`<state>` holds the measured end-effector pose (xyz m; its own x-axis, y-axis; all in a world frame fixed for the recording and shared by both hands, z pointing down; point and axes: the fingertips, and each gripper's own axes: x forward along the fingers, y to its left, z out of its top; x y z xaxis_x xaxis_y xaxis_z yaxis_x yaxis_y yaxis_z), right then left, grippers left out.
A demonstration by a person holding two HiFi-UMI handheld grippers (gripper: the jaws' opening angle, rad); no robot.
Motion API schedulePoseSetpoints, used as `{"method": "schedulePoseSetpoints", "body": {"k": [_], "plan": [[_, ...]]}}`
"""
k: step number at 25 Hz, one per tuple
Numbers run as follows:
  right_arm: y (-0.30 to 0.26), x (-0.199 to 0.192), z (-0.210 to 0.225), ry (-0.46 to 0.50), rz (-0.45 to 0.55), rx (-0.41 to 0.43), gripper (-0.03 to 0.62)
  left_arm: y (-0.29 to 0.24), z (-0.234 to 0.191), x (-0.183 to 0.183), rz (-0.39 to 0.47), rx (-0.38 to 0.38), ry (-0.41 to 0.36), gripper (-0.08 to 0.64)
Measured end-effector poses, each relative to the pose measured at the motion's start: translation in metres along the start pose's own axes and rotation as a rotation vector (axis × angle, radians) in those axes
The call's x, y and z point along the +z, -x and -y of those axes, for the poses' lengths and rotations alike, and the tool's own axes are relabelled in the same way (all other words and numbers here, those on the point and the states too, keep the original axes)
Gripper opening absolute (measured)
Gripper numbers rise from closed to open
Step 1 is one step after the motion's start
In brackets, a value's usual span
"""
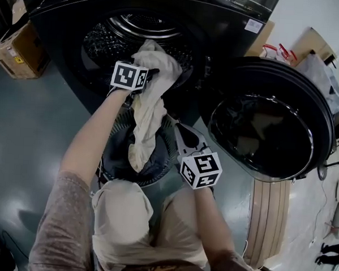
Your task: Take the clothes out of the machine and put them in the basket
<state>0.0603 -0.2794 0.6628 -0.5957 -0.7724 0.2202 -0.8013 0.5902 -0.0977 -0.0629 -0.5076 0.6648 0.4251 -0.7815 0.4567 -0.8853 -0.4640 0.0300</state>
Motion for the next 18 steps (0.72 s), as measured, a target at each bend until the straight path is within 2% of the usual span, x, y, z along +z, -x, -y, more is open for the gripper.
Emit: {"method": "schedulePoseSetpoints", "body": {"k": [2, 7, 9, 10, 14, 18], "plan": [[0.0, -0.001, 0.002, -0.001, -0.002, -0.009, -0.002, -0.017, -0.002, -0.01, -0.068, -0.002, -0.004, 0.434], [0.0, -0.002, 0.006, -0.002, -0.001, -0.021, -0.002, -0.029, 0.004, -0.026, -0.148, -0.024, -0.025, 0.32], [0.0, -0.004, 0.007, 0.002, -0.006, -0.022, -0.002, -0.026, 0.011, -0.028, -0.162, -0.051, -0.004, 0.121], [-0.001, -0.006, 0.007, 0.002, -0.01, -0.022, -0.003, -0.024, 0.015, -0.029, -0.162, -0.058, 0.007, 0.071], [-0.004, -0.009, 0.003, 0.024, -0.017, -0.005, -0.002, -0.001, 0.025, -0.028, -0.123, -0.072, -0.012, 0.04], [-0.004, -0.013, 0.007, 0.03, -0.025, 0.001, -0.003, 0.047, 0.043, -0.03, -0.087, -0.143, -0.009, 0.035]]}}
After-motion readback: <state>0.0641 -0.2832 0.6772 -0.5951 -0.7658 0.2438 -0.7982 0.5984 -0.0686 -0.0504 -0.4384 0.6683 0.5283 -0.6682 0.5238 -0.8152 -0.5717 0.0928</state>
